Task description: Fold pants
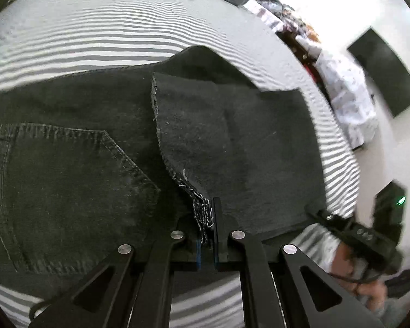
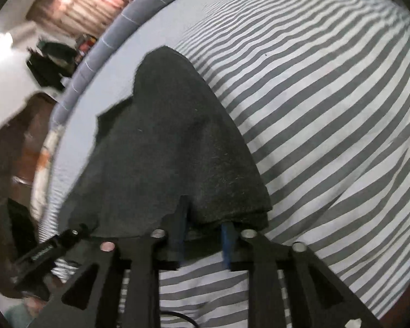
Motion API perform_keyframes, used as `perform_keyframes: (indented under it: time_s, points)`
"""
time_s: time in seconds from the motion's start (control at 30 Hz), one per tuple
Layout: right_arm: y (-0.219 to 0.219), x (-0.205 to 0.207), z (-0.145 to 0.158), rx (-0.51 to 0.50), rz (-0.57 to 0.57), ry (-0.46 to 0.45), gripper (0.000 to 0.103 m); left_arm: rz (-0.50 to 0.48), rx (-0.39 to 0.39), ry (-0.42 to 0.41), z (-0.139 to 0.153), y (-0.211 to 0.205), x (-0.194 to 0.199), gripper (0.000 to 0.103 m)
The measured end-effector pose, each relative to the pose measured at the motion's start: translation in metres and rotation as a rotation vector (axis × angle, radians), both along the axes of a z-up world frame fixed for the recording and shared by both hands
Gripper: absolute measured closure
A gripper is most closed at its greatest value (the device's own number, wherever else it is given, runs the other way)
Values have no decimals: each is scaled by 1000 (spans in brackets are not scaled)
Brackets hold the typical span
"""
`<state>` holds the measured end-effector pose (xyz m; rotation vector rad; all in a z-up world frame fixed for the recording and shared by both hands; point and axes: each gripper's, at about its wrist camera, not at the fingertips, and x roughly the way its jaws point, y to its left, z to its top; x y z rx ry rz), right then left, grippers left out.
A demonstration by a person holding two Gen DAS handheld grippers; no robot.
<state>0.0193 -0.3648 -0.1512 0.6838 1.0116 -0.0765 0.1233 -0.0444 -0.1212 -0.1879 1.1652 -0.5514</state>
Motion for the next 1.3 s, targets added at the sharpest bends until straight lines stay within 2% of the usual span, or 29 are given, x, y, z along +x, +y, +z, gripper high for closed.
perform_keyframes:
  time_s: [0.1,0.13,0.23,0.27,0.3,0.47,0.57,0.67,0.77,0.97,1.13,1.3]
  points:
    - [3,5,0,-42,16,24,73,-36,79,-46,-3,-13,-3,96]
    - [2,5,-1,-40,21,34,70,-45,97,-61,-1,-17,-4,96]
    - [2,4,4,-24,25,51,62,-62,131,-71,4,-21,-8,91]
    - [2,2,7,-27,37,59,59,-57,142,-72,7,-21,-9,86]
    - [6,-2,10,-24,49,60,59,-50,155,-75,9,-19,-10,83]
    - [22,-14,32,-15,162,53,59,-25,209,-155,25,-2,-23,83]
    - [33,-14,52,-85,222,1,59,-2,208,-273,42,4,-33,83]
    - [40,0,71,-221,235,-81,59,-17,162,-349,53,2,-33,81]
    - [41,32,75,-274,235,-116,60,-58,157,-329,47,-15,-23,81]
    - [37,102,69,-360,231,-111,60,-71,167,-185,14,-24,-7,81]
    - [36,144,54,-426,231,-79,60,-82,165,-168,0,-22,-6,81]
    - [22,161,29,-380,219,-18,61,-71,127,-137,-2,-17,-3,81]
